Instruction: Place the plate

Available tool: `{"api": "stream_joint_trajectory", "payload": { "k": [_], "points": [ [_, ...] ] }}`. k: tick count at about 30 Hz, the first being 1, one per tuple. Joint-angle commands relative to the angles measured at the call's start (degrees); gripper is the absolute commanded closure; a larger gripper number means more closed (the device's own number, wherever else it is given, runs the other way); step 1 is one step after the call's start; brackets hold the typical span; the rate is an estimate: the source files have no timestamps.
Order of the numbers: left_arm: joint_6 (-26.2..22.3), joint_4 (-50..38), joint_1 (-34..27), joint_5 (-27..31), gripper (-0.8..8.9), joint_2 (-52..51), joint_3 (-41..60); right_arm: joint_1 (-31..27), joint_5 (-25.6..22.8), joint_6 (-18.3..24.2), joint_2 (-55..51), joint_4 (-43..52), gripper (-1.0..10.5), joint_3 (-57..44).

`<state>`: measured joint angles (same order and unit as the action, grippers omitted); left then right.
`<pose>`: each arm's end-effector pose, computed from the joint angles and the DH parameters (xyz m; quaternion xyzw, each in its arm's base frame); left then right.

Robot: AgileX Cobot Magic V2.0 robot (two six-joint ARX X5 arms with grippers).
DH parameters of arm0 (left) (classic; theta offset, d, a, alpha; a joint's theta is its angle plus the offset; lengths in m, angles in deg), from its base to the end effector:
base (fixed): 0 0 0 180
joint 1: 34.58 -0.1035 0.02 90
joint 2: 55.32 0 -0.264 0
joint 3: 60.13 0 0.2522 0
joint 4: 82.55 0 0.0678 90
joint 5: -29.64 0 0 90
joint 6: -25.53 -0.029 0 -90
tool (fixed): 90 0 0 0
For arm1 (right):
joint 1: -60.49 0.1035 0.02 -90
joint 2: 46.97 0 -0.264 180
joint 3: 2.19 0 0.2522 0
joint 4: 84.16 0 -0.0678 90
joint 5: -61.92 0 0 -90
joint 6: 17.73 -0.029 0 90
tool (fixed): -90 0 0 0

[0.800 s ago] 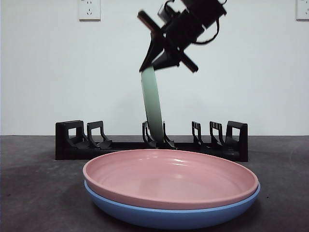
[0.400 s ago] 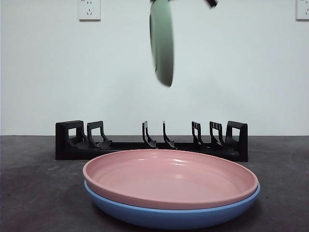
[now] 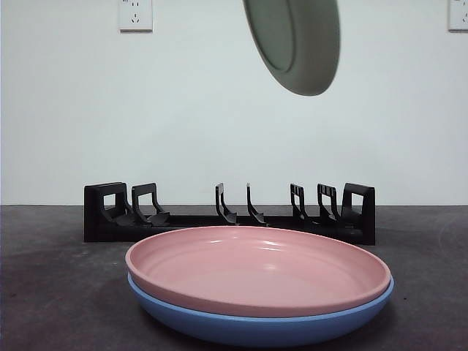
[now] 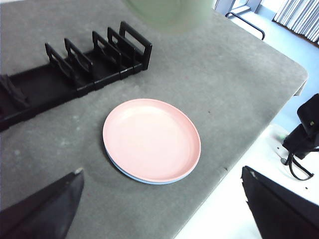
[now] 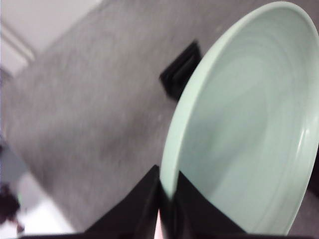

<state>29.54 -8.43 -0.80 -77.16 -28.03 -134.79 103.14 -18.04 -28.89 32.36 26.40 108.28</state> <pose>0.0299 -0.0301 0.3671 0.0034 0.2432 -0.4074 0.8803 0.1897 0.1816 0.4336 -0.0093 0.3541 0.3866 0.8515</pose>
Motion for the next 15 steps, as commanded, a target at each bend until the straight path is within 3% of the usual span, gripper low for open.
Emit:
{"api": "stream_joint_trajectory", "payload": {
  "k": [1, 6, 12, 15],
  "points": [
    [-0.79, -0.87, 0.26, -0.11, 3.15, 0.11, -1.29, 5.33, -3.30, 2.40, -0.59, 0.00, 9.3, -2.01],
    [-1.07, -0.85, 0.26, -0.11, 3.15, 0.13, -1.29, 14.86, -12.15, 2.75, -2.36, -0.02, 9.3, -9.64],
    [-2.12, -1.31, 0.26, -0.11, 3.15, 0.24, -1.29, 24.17, -25.16, 0.44, -2.10, 1.40, 9.3, -17.99],
    [-2.40, -2.10, 0.26, -0.11, 3.15, 0.44, -1.29, 27.63, -29.46, -1.36, -2.08, 3.41, 9.3, -21.68]
  ]
}}
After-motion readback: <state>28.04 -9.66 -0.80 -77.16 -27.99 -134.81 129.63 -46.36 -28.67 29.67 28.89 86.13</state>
